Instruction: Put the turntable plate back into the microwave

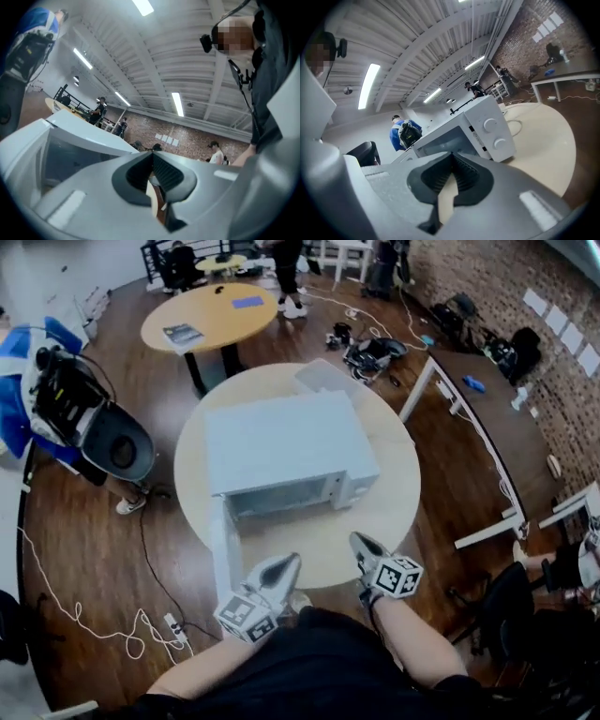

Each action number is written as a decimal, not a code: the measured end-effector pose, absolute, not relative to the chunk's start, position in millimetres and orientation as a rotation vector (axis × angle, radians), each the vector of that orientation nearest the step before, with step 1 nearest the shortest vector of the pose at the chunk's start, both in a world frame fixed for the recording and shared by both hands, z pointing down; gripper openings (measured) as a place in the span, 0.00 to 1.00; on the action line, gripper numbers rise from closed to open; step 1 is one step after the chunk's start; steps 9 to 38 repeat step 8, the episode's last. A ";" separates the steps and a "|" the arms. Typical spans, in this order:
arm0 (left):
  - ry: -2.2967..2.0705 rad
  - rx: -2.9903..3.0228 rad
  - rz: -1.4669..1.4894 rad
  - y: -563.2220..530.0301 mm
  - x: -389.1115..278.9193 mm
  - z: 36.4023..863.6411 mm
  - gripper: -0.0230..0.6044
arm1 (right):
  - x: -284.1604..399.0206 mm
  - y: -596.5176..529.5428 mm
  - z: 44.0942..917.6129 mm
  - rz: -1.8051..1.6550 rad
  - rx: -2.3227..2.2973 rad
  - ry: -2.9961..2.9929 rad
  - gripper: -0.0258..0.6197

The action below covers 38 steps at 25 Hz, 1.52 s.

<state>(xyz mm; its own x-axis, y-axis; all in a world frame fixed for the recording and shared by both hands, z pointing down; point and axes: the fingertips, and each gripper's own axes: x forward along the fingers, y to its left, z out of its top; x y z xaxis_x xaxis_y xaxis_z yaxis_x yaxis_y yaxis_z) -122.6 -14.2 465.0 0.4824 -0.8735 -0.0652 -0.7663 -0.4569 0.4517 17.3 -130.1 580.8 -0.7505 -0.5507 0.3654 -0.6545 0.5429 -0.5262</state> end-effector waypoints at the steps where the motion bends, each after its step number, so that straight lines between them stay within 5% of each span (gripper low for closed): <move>1: -1.345 2.358 -0.426 -13.8 -111.9 471.5 0.04 | 31.7 -126.8 581.2 1.025 1.061 -2.626 0.04; 38: -1.280 2.289 -0.358 11.1 -98.5 507.4 0.04 | 42.7 -86.2 580.7 1.175 1.149 -2.659 0.04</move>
